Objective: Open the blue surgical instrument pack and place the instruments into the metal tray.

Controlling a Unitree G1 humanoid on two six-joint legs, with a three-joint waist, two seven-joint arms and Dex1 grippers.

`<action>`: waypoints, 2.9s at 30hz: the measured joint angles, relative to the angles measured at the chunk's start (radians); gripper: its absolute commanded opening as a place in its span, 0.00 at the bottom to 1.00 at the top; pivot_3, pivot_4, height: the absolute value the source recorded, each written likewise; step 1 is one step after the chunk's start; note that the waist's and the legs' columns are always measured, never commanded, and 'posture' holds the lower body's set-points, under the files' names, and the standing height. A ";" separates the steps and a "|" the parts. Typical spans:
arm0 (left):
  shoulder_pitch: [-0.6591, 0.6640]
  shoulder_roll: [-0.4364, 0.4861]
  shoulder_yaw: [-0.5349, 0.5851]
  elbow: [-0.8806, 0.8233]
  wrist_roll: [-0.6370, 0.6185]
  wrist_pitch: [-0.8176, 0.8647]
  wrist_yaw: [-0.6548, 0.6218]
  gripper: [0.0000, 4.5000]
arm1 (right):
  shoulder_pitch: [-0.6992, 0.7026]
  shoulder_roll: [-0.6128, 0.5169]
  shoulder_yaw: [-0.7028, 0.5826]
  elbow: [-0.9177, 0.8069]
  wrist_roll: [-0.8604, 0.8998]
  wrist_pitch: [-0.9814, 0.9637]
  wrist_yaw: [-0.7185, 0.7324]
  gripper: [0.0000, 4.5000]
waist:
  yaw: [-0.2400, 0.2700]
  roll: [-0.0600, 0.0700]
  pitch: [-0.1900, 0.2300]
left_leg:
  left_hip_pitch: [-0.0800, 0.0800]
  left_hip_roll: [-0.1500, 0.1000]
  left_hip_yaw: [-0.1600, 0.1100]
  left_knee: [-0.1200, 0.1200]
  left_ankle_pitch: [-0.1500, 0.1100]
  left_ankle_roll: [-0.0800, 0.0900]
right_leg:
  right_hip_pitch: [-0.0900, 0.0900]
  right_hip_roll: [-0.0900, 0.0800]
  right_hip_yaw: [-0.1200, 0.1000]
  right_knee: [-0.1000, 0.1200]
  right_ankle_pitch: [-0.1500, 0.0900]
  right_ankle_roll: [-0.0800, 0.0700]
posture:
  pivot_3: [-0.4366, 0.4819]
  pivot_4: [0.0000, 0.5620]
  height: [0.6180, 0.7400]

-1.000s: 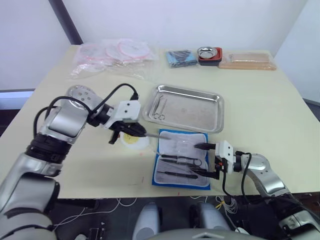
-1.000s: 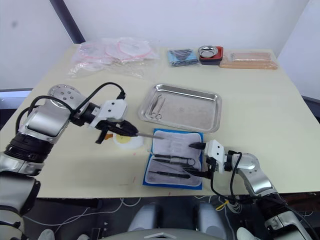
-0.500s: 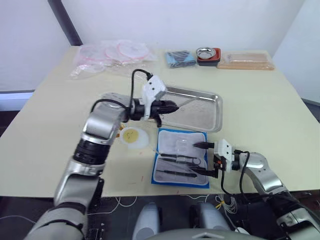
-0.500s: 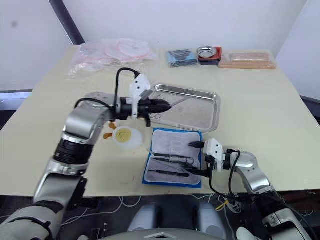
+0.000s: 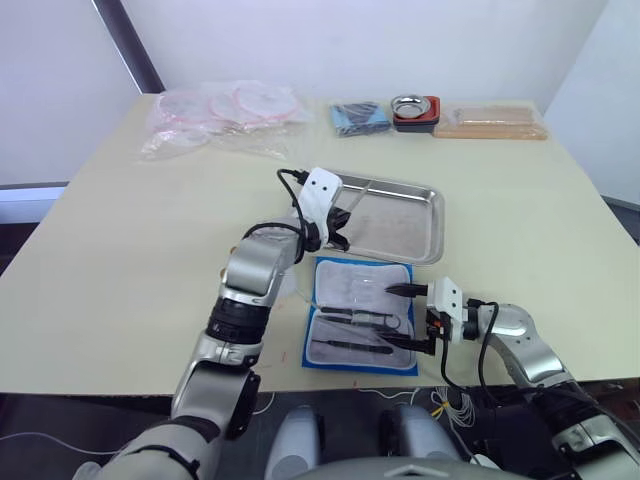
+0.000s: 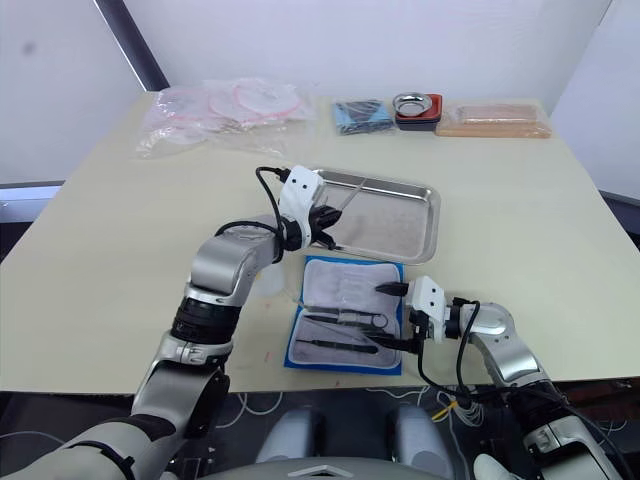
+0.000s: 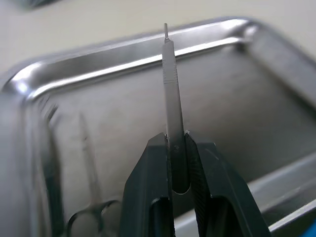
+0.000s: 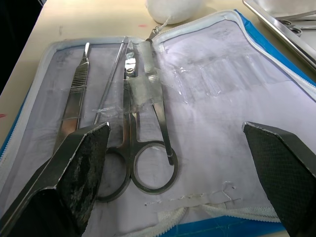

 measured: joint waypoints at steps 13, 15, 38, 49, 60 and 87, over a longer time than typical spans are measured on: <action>-0.024 -0.066 0.041 0.111 0.034 -0.031 0.172 0.00 | 0.000 0.000 0.000 0.000 0.000 -0.001 0.001 1.00 | -0.001 0.000 0.000 | 0.000 0.000 0.000 0.000 0.000 0.000 | 0.000 0.000 0.000 0.000 0.000 0.000 | 0.48 0.27 1.00; -0.034 -0.066 0.042 0.136 0.037 -0.049 0.180 0.00 | 0.000 0.000 0.000 0.000 -0.001 -0.001 0.001 1.00 | -0.001 0.000 0.000 | 0.000 0.000 0.000 0.000 0.000 0.000 | 0.000 0.000 0.000 0.000 0.000 0.000 | 0.48 0.27 1.00; -0.086 -0.093 0.076 0.321 0.039 -0.162 0.230 0.00 | 0.000 0.002 0.000 0.000 -0.001 -0.001 0.001 1.00 | -0.002 0.000 0.000 | 0.000 0.000 0.000 -0.001 0.000 0.000 | 0.000 0.000 -0.001 -0.001 0.000 0.000 | 0.48 0.27 1.00; -0.075 -0.101 0.075 0.315 0.039 -0.148 0.244 0.30 | 0.000 0.003 0.000 0.000 -0.001 -0.002 0.001 1.00 | -0.003 0.000 0.000 | 0.000 0.000 0.000 -0.001 0.000 -0.001 | 0.000 0.000 -0.001 -0.001 0.000 0.000 | 0.48 0.27 1.00; -0.075 -0.099 0.074 0.310 0.046 -0.157 0.238 0.75 | 0.000 0.004 0.000 0.000 -0.002 -0.002 0.001 1.00 | -0.003 0.000 0.000 | 0.000 0.000 0.000 -0.001 0.000 -0.001 | 0.000 0.000 -0.002 -0.001 0.000 0.000 | 0.48 0.27 1.00; 0.058 0.318 0.023 0.051 -0.176 -0.523 -0.600 0.75 | 0.001 -0.022 -0.010 -0.003 0.003 -0.029 0.063 1.00 | 0.004 0.004 0.004 | -0.003 -0.003 0.000 -0.010 0.000 -0.001 | -0.001 -0.008 -0.002 -0.013 0.000 -0.007 | 0.48 0.27 1.00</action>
